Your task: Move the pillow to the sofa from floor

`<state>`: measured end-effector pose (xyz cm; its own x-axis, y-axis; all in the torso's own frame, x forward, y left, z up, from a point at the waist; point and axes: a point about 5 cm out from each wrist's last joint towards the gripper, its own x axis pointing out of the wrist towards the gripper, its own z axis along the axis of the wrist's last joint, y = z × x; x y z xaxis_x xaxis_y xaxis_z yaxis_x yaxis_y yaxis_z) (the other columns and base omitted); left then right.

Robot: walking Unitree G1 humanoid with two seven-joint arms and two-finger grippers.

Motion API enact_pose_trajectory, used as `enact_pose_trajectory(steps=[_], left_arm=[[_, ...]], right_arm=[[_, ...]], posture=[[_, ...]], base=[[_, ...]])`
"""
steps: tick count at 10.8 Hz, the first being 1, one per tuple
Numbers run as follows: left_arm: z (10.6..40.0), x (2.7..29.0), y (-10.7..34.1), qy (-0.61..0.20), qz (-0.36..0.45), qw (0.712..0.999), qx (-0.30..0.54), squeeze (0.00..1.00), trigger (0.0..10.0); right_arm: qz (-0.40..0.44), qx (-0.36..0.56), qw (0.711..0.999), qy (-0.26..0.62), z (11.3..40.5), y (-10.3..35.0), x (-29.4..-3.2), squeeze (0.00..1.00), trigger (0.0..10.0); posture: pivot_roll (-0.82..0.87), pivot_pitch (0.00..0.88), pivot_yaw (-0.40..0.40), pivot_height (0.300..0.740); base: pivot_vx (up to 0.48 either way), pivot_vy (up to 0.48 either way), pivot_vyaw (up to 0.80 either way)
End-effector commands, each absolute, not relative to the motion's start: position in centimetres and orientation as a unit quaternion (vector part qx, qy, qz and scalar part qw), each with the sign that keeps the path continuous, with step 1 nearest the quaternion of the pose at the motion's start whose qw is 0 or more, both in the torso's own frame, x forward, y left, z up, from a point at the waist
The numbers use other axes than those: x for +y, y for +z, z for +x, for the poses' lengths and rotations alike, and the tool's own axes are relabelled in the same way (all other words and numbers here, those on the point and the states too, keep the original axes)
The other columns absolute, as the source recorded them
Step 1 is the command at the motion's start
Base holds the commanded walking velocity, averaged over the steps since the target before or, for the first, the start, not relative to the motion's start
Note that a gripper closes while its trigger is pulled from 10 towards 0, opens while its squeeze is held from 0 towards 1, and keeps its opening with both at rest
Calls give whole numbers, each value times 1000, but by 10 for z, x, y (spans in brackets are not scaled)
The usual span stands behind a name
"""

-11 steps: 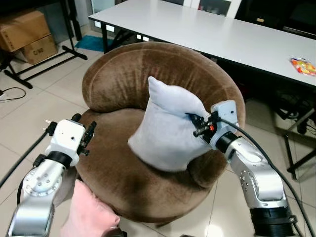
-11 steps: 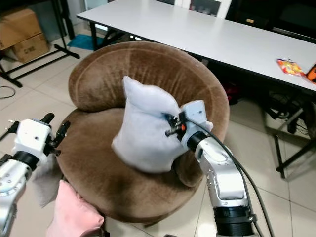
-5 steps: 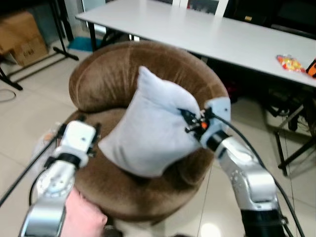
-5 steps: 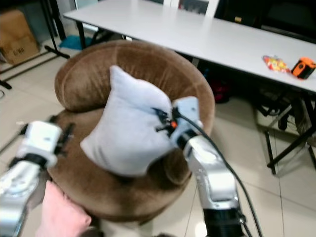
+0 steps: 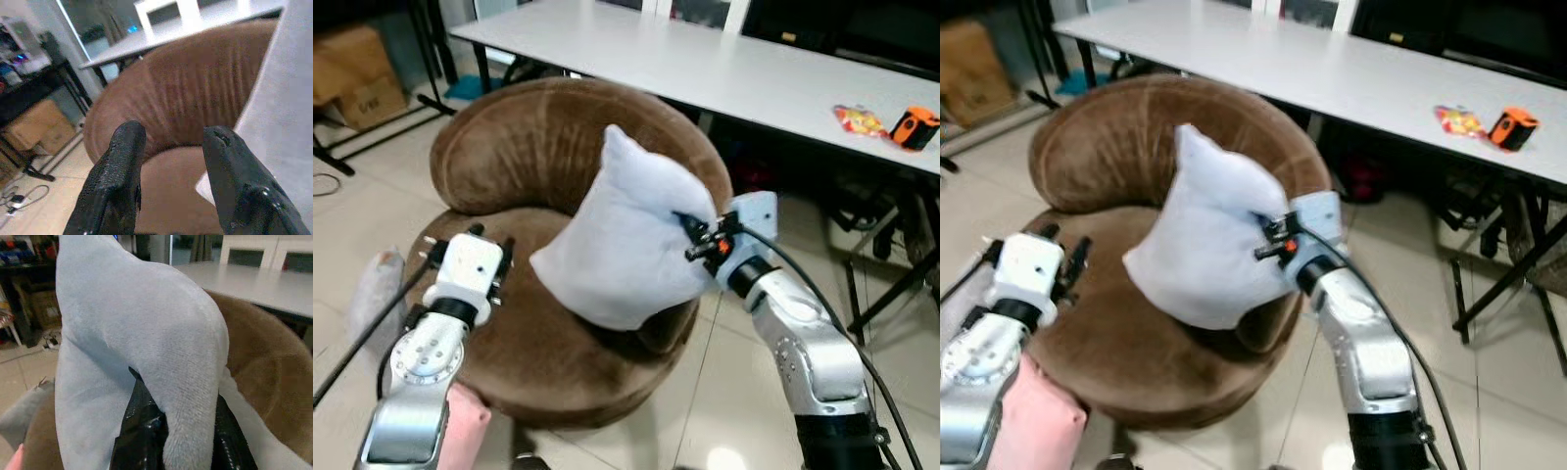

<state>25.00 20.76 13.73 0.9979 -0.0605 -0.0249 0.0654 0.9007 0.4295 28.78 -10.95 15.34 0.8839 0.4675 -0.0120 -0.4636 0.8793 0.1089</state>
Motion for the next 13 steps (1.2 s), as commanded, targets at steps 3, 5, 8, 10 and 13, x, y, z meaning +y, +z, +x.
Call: enact_pose_trajectory(steps=[3, 5, 8, 10, 13], left_arm=[[249, 215, 143, -24, 207, 978, -1, 0, 10000], [252, 217, 144, -22, 206, 978, -1, 0, 10000], [256, 220, 145, -19, 207, 978, 2, 0, 10000], [257, 220, 144, -23, 209, 978, 4, 0, 10000], [259, 219, 144, -26, 208, 978, 4, 0, 10000]], right_arm=[[61, -22, 964, 256, 291, 169, -95, 0, 10000], [70, -17, 968, 239, 294, 168, -94, 0, 10000], [51, -17, 973, 224, 297, 167, -96, 0, 10000], [44, -17, 975, 216, 299, 166, -98, 0, 10000], [41, -18, 975, 219, 301, 167, -99, 0, 10000]], posture=[[66, 0, -84, 740], [64, 0, -80, 740], [60, 0, -75, 740], [53, 0, -70, 740], [52, 0, -72, 740]], base=[[234, 0, 679], [366, 0, 0], [368, 0, 0], [366, 0, 0], [366, 0, 0]])
